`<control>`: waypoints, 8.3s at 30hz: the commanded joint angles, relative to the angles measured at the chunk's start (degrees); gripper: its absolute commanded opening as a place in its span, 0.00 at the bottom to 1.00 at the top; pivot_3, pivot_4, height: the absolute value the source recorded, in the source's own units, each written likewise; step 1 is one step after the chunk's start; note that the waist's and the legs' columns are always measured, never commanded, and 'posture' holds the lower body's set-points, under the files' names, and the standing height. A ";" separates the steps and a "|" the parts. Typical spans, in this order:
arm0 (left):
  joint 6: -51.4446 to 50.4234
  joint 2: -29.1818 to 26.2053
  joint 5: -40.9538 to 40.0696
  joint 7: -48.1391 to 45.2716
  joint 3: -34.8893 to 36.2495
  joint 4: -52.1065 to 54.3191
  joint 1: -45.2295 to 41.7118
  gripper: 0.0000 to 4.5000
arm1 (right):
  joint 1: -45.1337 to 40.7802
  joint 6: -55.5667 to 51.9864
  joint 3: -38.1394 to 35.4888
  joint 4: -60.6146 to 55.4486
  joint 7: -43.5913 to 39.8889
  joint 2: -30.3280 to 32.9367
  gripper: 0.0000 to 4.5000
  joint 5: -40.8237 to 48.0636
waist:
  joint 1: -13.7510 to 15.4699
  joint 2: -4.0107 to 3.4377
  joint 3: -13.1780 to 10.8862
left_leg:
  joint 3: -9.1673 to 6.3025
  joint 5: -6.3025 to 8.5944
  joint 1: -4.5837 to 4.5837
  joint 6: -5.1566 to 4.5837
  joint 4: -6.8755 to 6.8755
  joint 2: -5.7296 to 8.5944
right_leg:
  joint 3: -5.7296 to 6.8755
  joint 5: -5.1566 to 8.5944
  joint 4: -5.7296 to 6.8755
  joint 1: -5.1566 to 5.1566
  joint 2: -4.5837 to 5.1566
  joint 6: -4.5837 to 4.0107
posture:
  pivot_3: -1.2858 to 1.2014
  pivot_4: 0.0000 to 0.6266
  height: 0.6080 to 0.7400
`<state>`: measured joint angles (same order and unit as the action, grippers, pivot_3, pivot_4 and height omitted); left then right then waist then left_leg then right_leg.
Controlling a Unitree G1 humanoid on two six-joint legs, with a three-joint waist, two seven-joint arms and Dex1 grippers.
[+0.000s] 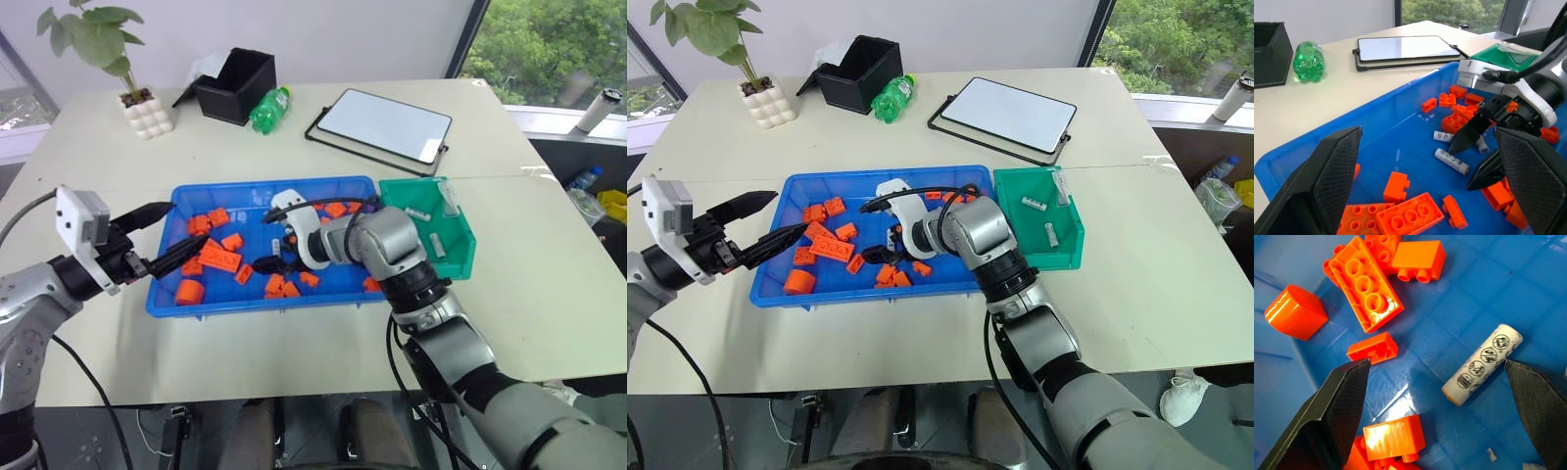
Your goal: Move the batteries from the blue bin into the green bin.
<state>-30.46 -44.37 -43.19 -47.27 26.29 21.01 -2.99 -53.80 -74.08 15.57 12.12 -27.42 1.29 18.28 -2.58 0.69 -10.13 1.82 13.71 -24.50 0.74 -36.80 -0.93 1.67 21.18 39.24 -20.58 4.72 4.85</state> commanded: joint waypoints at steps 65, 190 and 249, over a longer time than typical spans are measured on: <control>2.30 -0.74 3.07 1.78 7.04 2.33 8.56 1.00 | -11.30 34.75 -0.17 33.76 -2.15 -12.08 0.99 -12.89 | -1.40 0.02 0.01 | 0.12 -0.18 0.02 0.29 0.63 0.00 | -0.01 -0.03 -0.05 -0.34 0.05 -0.07 | 0.52 0.24 1.00; 2.25 -4.38 3.00 -3.88 4.88 -1.04 4.25 1.00 | -16.33 29.42 -6.03 16.30 -14.84 2.62 0.02 -17.36 | -0.74 0.08 0.08 | 0.09 -0.34 0.05 0.56 0.61 0.00 | -0.01 -0.05 0.01 -0.33 0.03 -0.11 | 0.52 0.24 1.00; 8.84 -2.52 12.79 -20.42 -15.03 -23.64 -20.62 1.00 | 0.61 3.65 -12.61 -27.25 -2.90 28.08 0.99 -2.00 | 0.02 0.16 0.06 | 0.21 -0.54 0.11 0.57 0.58 -0.14 | -0.08 -0.05 0.03 -0.29 -0.24 -0.10 | 0.52 0.24 1.00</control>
<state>-22.02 -45.50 -30.49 -67.43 10.16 -4.78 -24.02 -52.93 -69.81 1.99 -13.35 -30.67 31.70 14.34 -2.57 0.85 -10.08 2.00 13.16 -24.40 1.32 -36.22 -1.09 1.60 21.13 39.26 -20.86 4.45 4.75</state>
